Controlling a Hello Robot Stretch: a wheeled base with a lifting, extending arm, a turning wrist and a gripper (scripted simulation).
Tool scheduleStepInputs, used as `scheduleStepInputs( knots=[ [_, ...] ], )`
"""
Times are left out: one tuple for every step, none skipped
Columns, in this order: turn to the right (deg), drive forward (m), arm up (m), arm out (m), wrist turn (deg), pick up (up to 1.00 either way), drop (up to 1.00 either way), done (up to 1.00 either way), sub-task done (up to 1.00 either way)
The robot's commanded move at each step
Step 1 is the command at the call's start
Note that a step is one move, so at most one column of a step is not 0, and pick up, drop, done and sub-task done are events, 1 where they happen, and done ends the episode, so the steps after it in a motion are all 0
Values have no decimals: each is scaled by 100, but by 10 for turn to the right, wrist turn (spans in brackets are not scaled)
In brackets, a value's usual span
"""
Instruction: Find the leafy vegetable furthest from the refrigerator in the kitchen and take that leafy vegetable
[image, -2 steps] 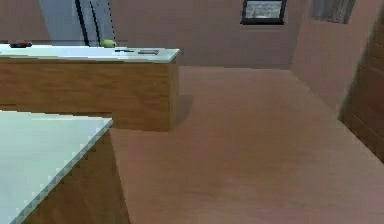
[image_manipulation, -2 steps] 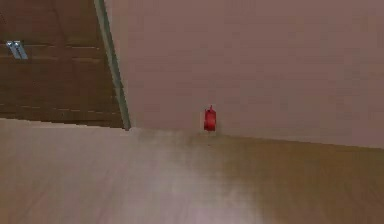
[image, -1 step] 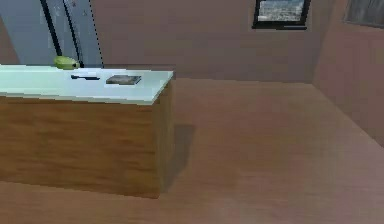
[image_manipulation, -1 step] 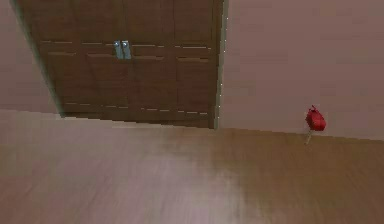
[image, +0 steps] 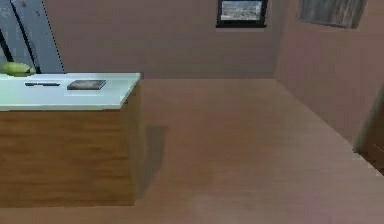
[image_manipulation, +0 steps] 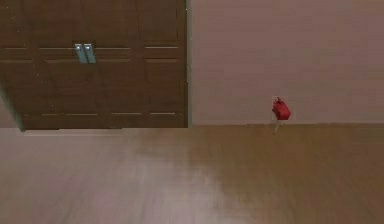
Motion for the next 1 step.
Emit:
scheduleStepInputs(
  knots=[
    [0, 5, 0, 0, 0, 0, 0, 0, 0]
  ],
)
